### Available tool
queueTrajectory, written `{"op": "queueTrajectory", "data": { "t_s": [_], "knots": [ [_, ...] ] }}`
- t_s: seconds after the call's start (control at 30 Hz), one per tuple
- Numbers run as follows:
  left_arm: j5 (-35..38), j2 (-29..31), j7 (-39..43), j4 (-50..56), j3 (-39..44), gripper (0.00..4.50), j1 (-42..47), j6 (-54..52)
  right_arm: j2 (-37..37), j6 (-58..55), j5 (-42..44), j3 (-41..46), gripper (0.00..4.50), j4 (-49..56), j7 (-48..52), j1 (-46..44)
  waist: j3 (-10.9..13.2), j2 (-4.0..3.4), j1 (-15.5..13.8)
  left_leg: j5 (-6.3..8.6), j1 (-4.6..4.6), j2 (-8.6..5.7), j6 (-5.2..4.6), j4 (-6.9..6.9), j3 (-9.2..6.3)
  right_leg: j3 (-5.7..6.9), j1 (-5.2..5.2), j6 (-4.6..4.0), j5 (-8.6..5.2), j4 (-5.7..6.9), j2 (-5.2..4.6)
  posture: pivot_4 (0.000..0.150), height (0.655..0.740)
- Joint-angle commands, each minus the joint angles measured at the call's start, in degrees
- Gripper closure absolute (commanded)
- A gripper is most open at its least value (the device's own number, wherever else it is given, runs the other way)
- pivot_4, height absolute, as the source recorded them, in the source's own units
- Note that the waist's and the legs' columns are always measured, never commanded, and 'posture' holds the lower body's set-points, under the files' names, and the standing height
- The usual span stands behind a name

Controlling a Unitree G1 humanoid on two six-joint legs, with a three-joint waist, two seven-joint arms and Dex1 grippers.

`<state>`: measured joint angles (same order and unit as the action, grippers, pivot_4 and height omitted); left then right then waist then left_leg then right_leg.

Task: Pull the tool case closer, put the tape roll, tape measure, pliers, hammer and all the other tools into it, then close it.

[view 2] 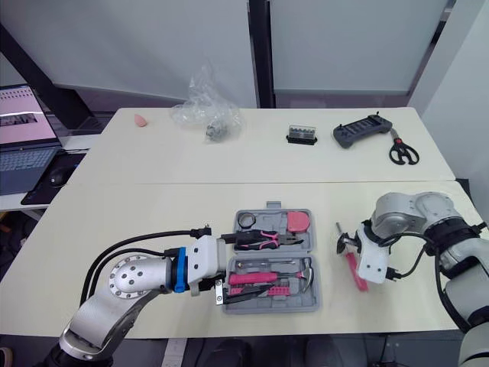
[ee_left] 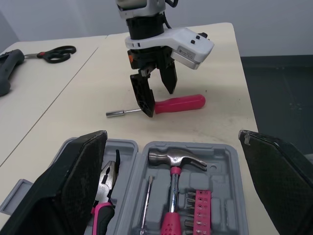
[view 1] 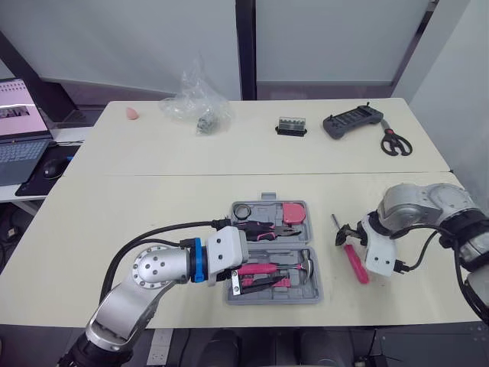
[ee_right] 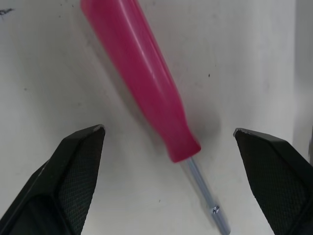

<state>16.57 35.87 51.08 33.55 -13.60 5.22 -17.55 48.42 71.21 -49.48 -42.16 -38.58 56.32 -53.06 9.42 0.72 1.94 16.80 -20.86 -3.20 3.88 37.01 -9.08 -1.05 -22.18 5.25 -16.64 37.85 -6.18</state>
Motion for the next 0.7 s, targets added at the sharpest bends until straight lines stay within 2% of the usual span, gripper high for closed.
{"op": "queueTrajectory", "data": {
  "t_s": [0.03, 0.1, 0.17, 0.33, 0.43, 0.7],
  "knots": [
    [-0.08, 0.39, -0.72, 2.52, 0.34, 0.0, -0.24, -0.13, 0.15, 2.25, -4.38, -1.31, 0.01, -0.84, -3.95, -1.75, 0.0, 0.0, -0.02, 0.0, 0.0, 0.0, 0.0, 0.0, 0.0, 0.0, 0.01, 0.0, 0.0, -0.01, 0.0, 0.15, 0.74],
    [-0.01, 0.49, -0.9, 2.63, 0.35, 0.0, -0.05, -0.31, -0.45, 2.6, -5.75, -2.28, 0.01, -1.27, -5.08, -2.31, 0.0, 0.0, 0.02, 0.0, 0.01, 0.0, 0.0, 0.0, 0.0, 0.0, 0.01, 0.0, 0.0, -0.01, 0.0, 0.15, 0.74],
    [0.11, 0.56, -0.92, 2.64, 0.53, 0.0, 0.2, -0.54, -0.79, 3.38, -6.72, -3.24, 0.38, -1.7, -6.12, -2.93, -0.01, 0.0, 0.04, 0.0, 0.02, 0.01, 0.0, 0.0, -0.01, 0.0, 0.01, 0.0, 0.0, 0.0, 0.01, 0.15, 0.74],
    [0.19, 1.19, -0.85, 2.96, 1.06, 0.0, -0.23, -0.64, -1.21, 3.87, -5.33, -3.5, 1.91, -1.27, -6.09, -2.51, -0.04, 0.06, 0.29, 0.0, 0.04, 0.03, 0.01, 0.0, -0.02, 0.0, 0.03, -0.01, 0.0, 0.02, 0.03, 0.15, 0.74],
    [0.24, 1.31, -0.84, 3.02, 0.87, 0.0, -0.15, -0.65, -1.67, 3.38, -5.0, -3.3, 2.54, -1.43, -5.93, -2.83, -0.04, 0.06, 0.71, -0.01, 0.05, 0.03, 0.01, 0.0, -0.02, 0.0, 0.03, -0.02, 0.0, 0.04, 0.04, 0.15, 0.74],
    [-0.75, 0.58, -0.66, 2.33, -0.42, 0.0, 0.95, -0.08, -1.49, 0.42, 0.92, -2.05, 3.57, -1.31, -1.7, -3.68, -0.03, 0.05, 1.35, -0.01, 0.05, 0.04, 0.01, 0.0, -0.02, -0.02, 0.02, -0.03, 0.0, 0.06, 0.05, 0.15, 0.74]
  ]
}}
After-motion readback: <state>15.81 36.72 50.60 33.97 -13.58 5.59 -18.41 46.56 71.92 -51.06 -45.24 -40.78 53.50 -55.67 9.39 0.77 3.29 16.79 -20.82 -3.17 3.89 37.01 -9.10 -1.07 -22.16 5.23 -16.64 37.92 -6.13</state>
